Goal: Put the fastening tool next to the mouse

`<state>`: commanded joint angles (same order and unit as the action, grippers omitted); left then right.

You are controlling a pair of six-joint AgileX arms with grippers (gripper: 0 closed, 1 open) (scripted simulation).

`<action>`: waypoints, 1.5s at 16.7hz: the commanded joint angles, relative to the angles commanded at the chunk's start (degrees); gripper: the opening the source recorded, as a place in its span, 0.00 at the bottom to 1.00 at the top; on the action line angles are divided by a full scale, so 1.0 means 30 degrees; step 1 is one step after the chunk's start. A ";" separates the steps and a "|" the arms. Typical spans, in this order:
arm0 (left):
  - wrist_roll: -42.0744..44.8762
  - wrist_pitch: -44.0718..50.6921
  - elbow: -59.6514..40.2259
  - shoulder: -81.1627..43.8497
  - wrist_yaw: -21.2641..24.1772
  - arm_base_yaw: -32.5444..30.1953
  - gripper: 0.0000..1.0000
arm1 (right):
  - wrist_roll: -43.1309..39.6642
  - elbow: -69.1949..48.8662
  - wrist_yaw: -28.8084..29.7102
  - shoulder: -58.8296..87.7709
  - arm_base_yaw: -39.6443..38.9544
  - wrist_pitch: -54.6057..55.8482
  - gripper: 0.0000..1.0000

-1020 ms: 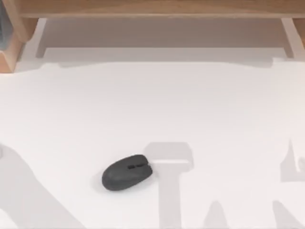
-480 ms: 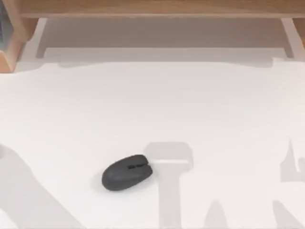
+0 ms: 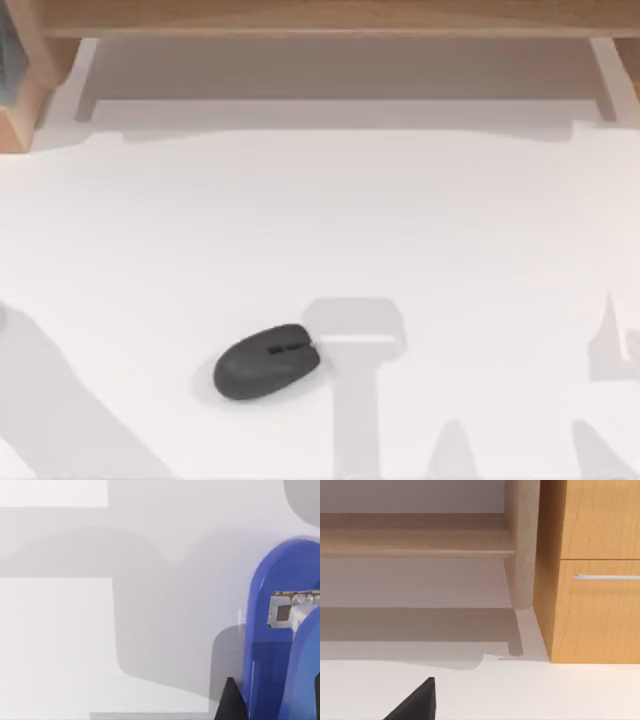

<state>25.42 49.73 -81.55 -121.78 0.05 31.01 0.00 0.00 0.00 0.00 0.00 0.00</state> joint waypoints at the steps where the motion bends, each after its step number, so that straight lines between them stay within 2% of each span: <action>1: 0.0000 0.0000 0.0000 0.0000 0.0000 0.0000 0.00 | 0.0000 0.0000 0.0000 0.0000 0.0000 0.0000 1.00; 18: -0.0268 0.2002 -0.1240 0.0716 0.0051 -0.0283 0.00 | 0.0000 0.0000 0.0000 0.0000 0.0000 0.0000 1.00; 21: -0.2037 0.2375 -0.2416 0.0007 0.0163 -0.2107 0.00 | 0.0000 0.0000 0.0000 0.0000 0.0000 0.0000 1.00; 25: -0.6188 0.3183 -0.4784 -0.1480 0.0446 -0.7031 0.00 | 0.0000 0.0000 0.0000 0.0000 0.0000 0.0000 1.00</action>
<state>6.85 59.28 -95.90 -126.21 1.39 9.92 0.00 0.00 0.00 0.00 0.00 0.00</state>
